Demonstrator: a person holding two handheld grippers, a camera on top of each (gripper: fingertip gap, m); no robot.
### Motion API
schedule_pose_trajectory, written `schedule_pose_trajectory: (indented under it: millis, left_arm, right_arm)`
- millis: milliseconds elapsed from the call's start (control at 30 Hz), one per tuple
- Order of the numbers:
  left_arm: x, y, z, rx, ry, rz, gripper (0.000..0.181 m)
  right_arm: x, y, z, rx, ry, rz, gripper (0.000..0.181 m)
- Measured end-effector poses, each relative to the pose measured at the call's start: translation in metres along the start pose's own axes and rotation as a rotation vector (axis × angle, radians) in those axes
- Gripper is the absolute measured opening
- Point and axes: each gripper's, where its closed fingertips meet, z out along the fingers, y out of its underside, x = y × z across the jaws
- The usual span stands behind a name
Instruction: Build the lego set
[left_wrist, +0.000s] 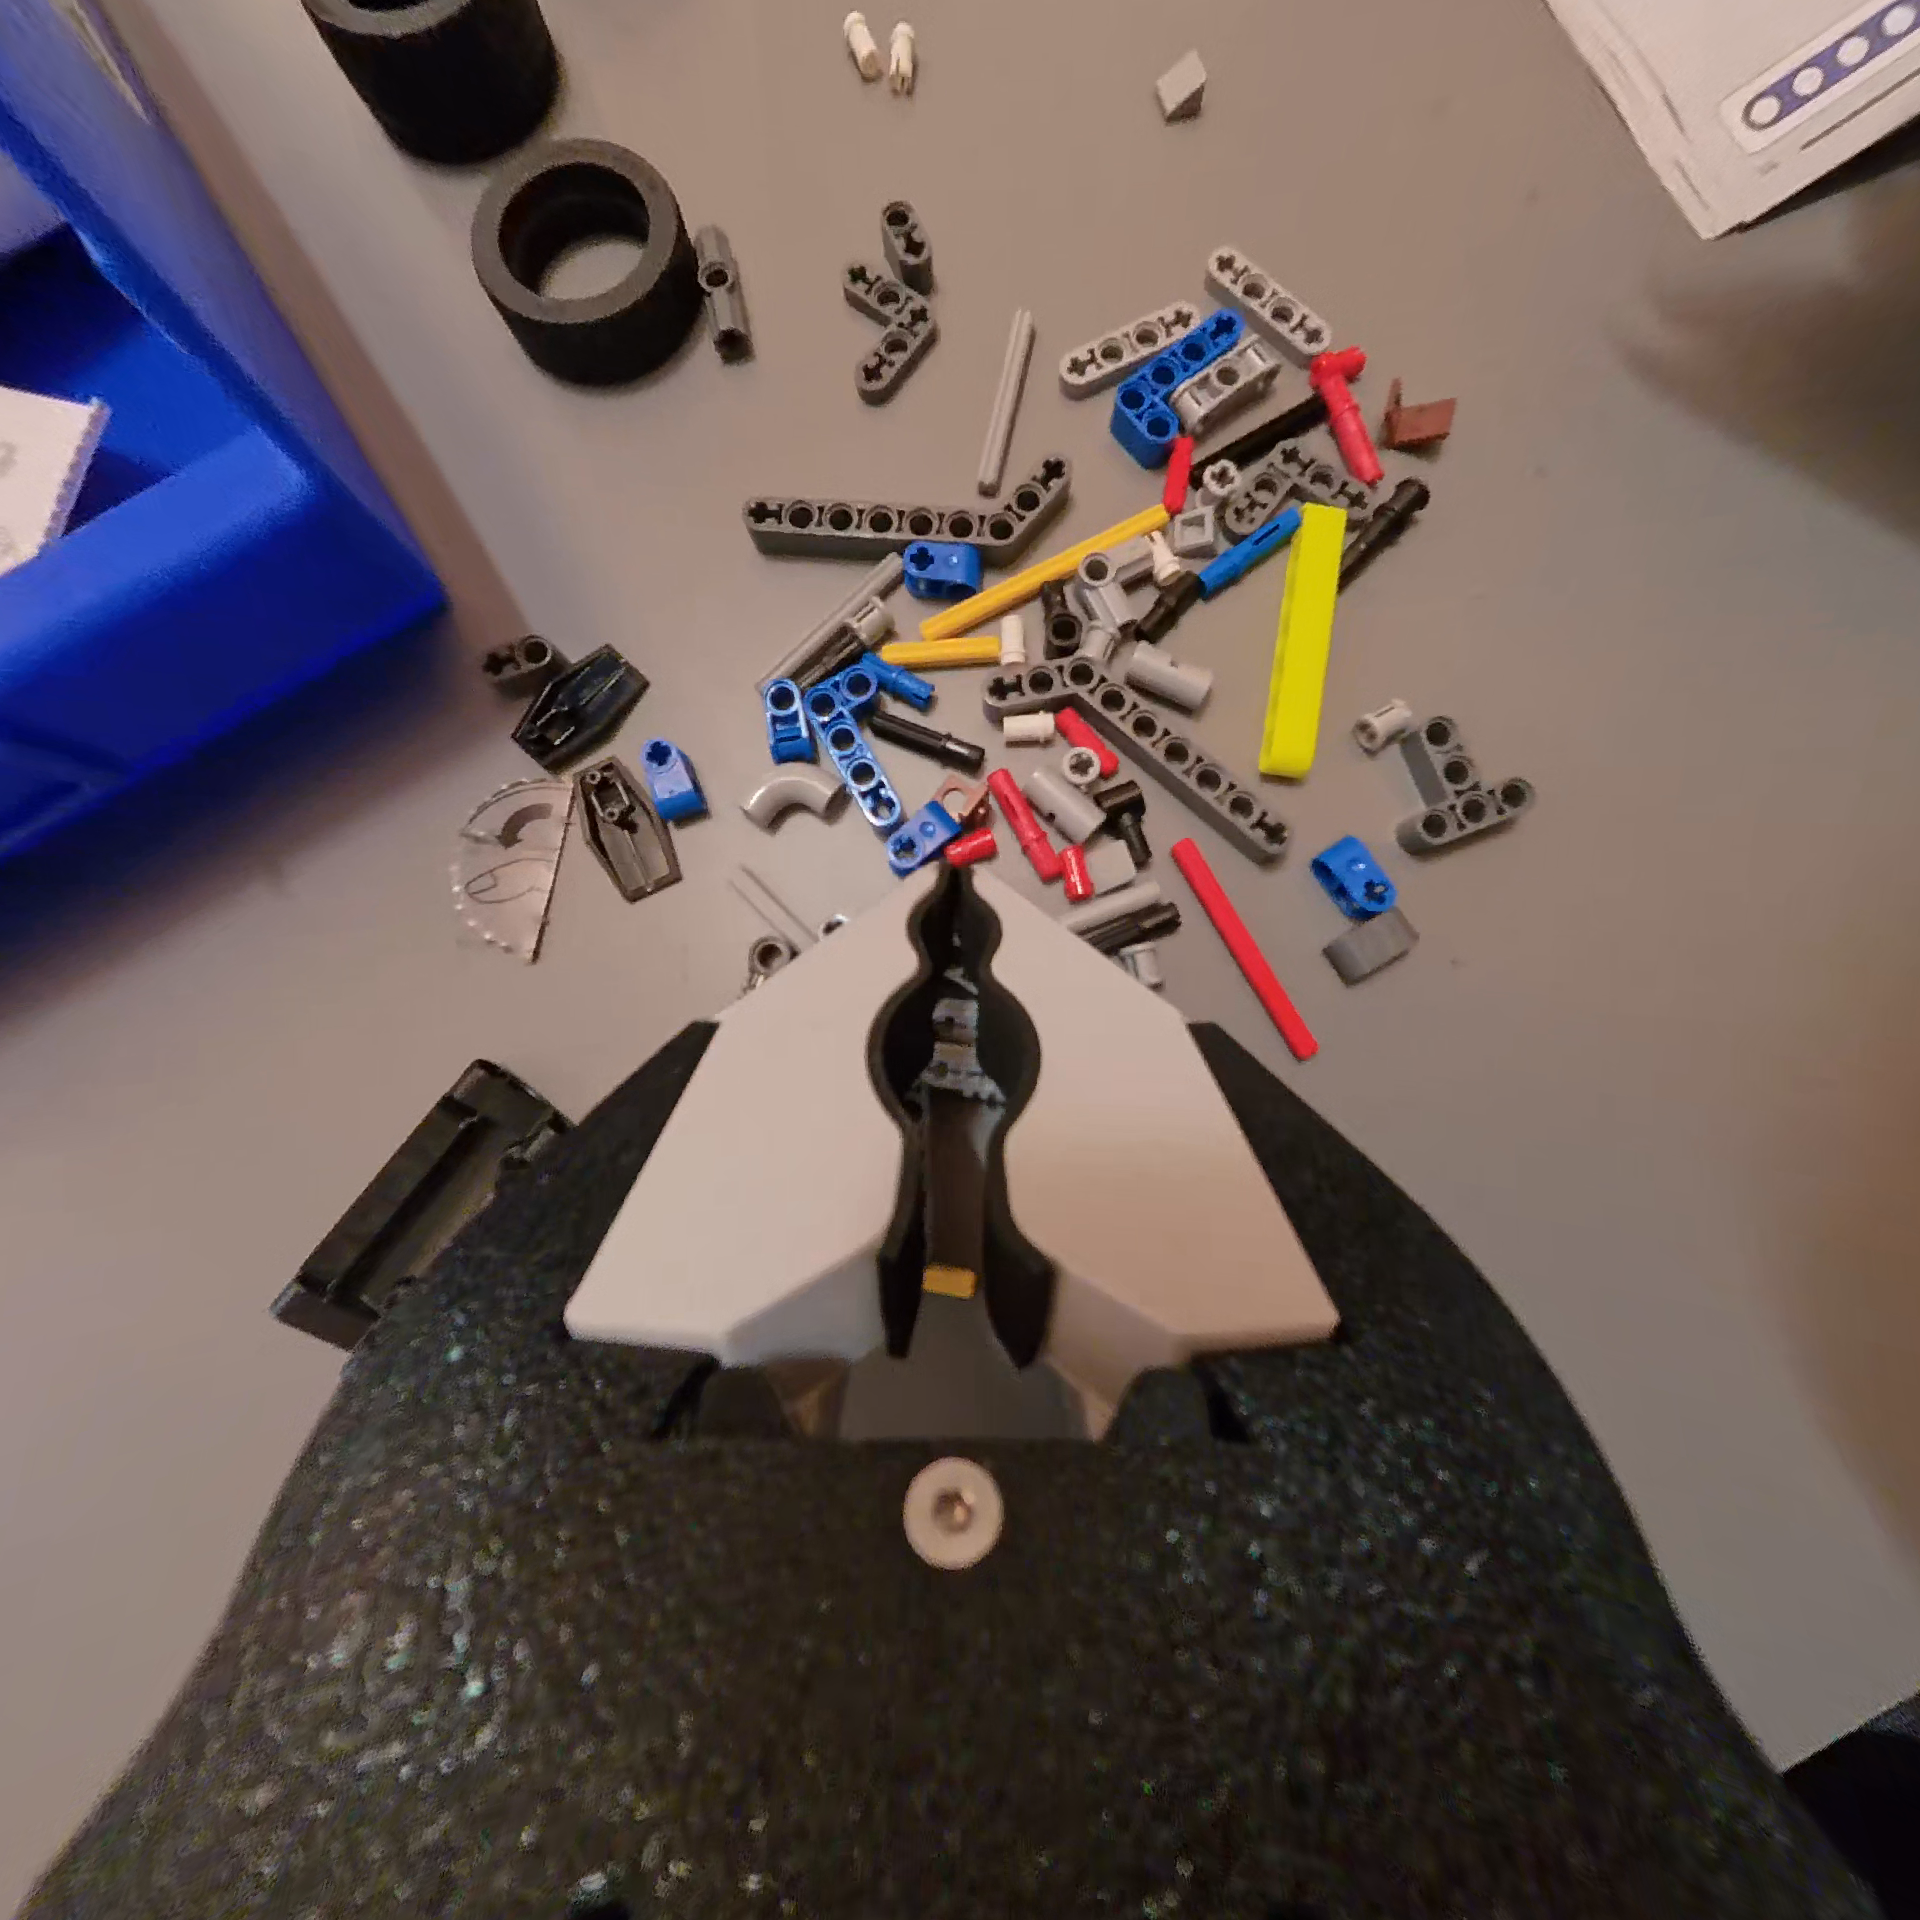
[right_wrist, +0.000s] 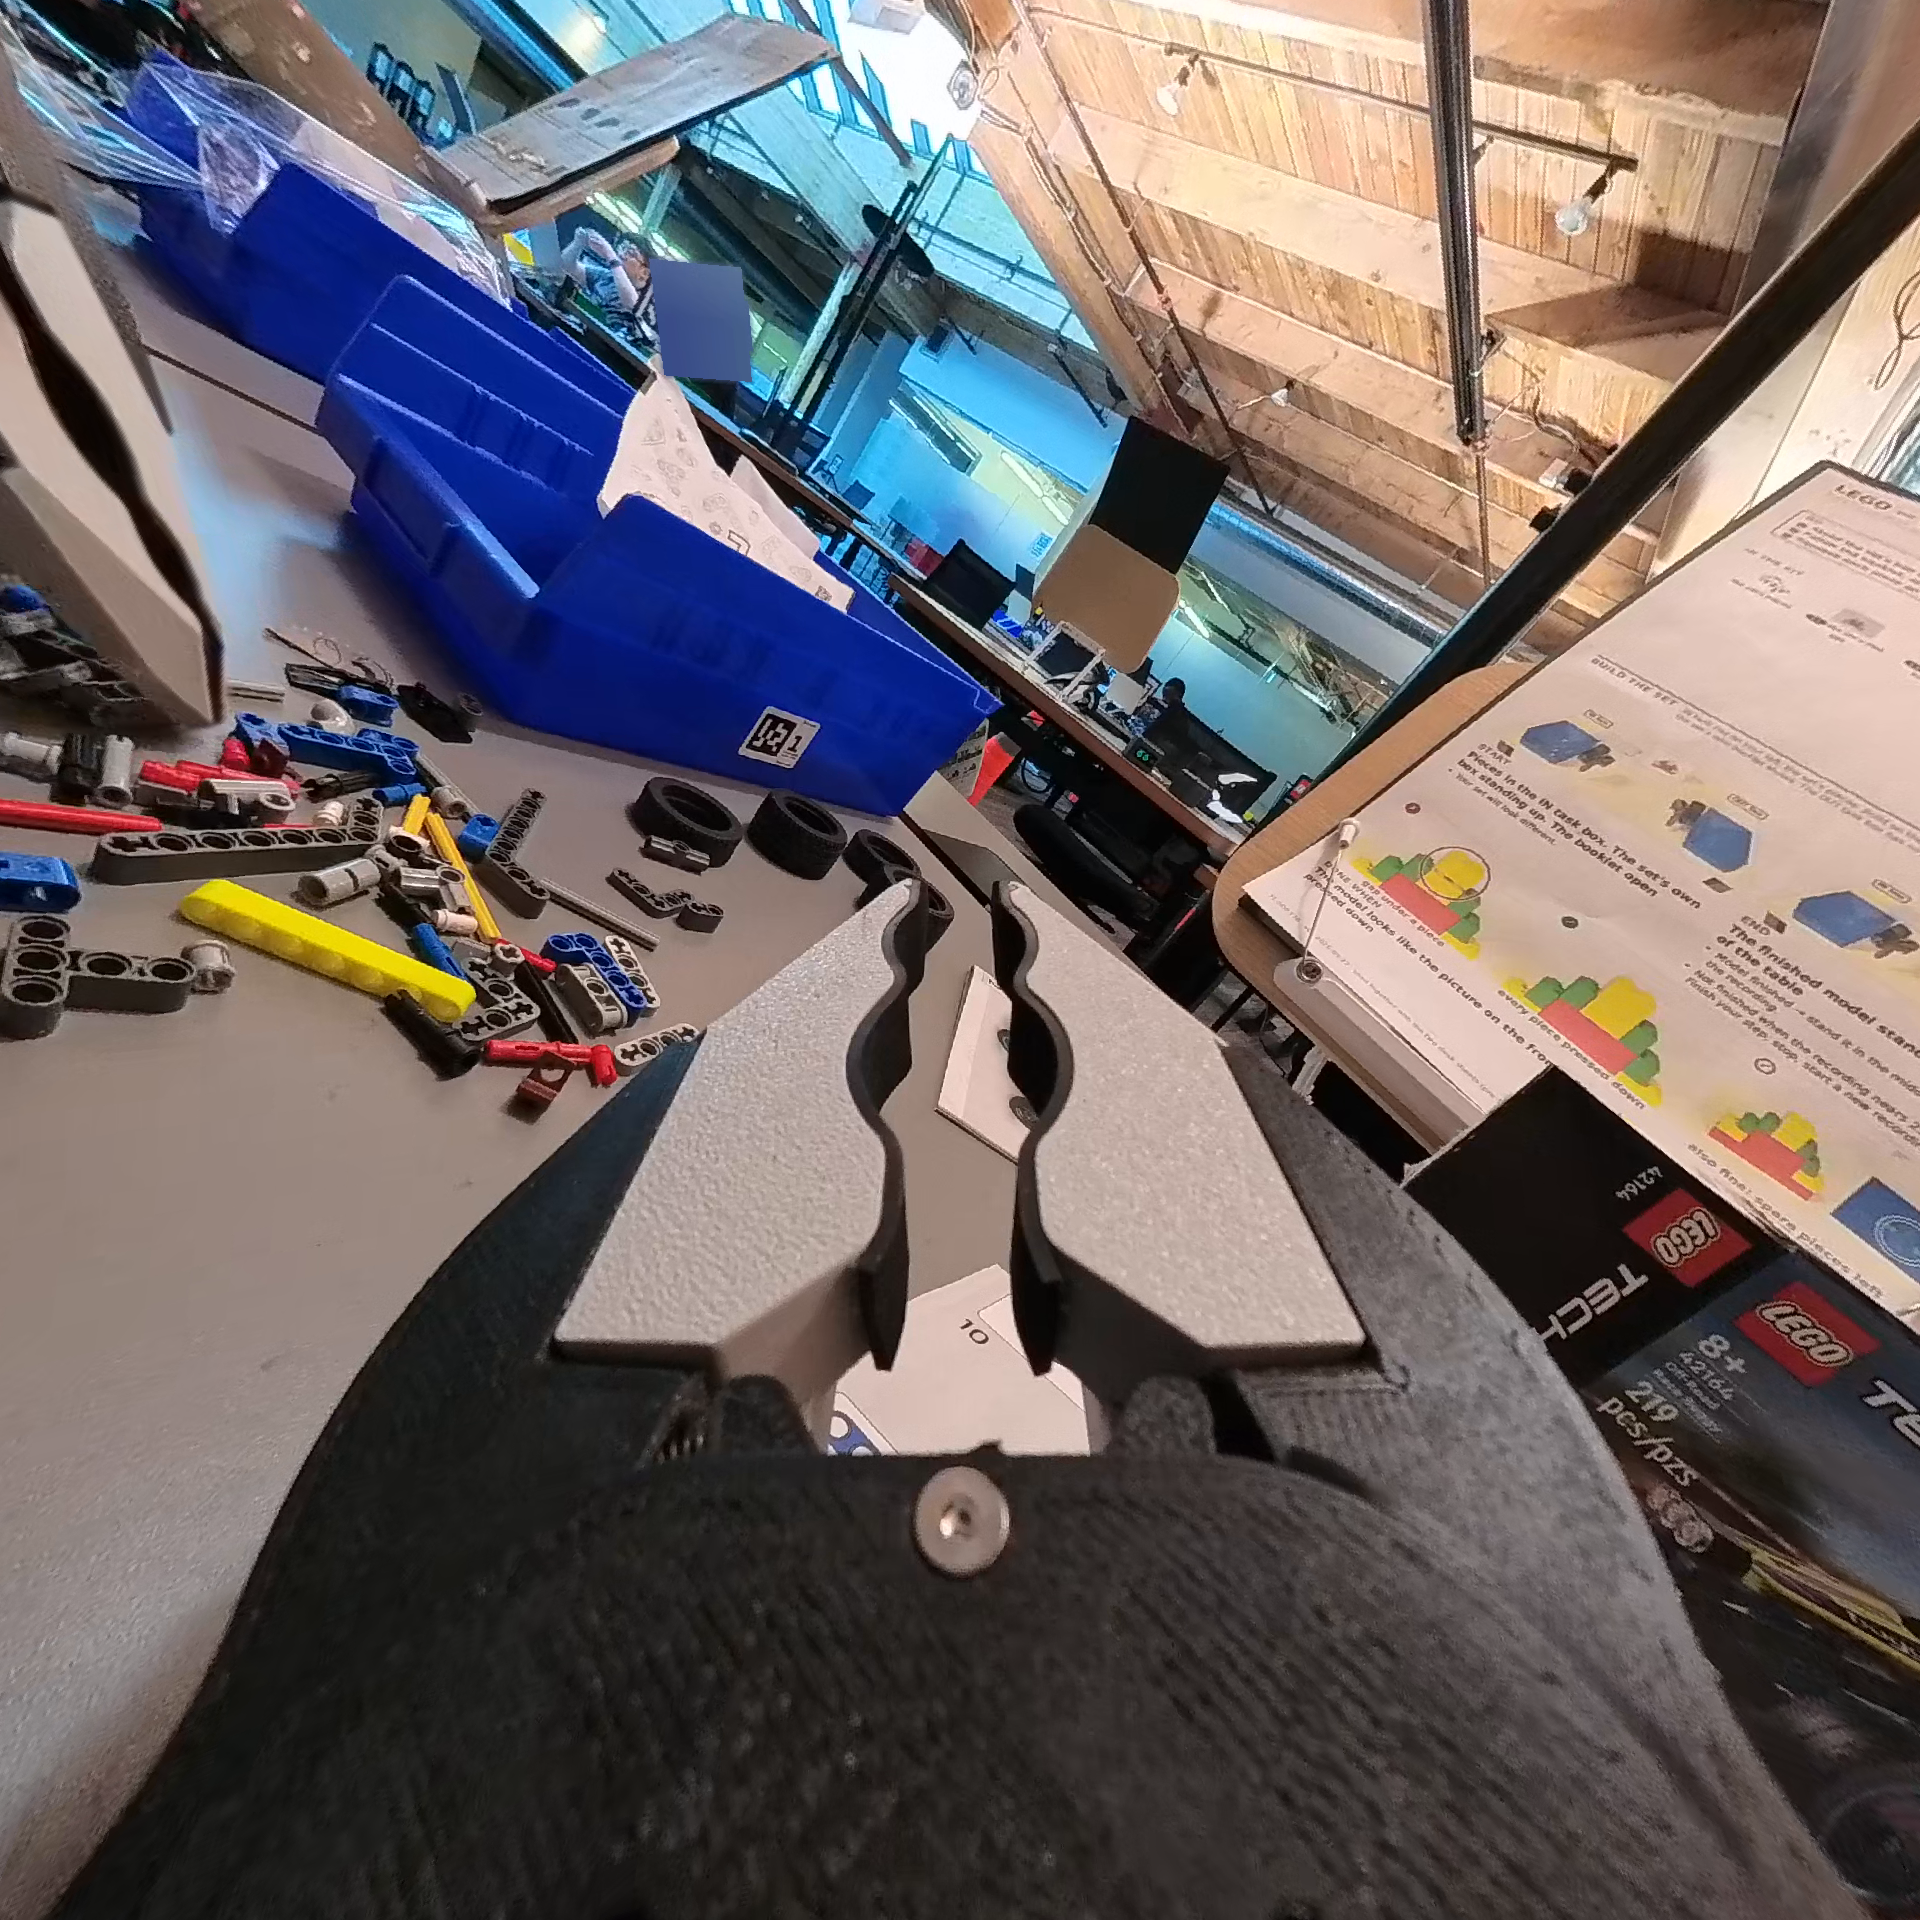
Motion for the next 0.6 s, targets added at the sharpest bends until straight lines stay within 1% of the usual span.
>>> schedule_pose_trajectory:
  millis: [100,167,400,533,600]
  left_arm:
    - [0.008,-0.004,0.0,0.013,0.044,-0.019,0.0]
    - [0.013,-0.003,0.003,-0.006,0.066,-0.021,0.004]
    - [0.013,-0.006,0.005,-0.016,0.052,-0.07,0.009]
    - [0.017,-0.017,0.003,0.033,0.079,-0.132,0.009]
    - [0.016,-0.014,0.006,0.005,0.06,-0.135,0.009]
  right_arm:
    - [0.0,0.0,0.0,-0.001,-0.001,-0.001,0.01]
    - [-0.001,0.0,0.0,-0.002,-0.003,-0.003,0.01]
    - [-0.001,0.0,0.001,-0.003,-0.005,-0.005,0.01]
    - [-0.002,0.001,0.001,-0.006,-0.008,-0.009,0.01]
    - [-0.002,0.001,0.001,-0.007,-0.008,-0.01,0.01]
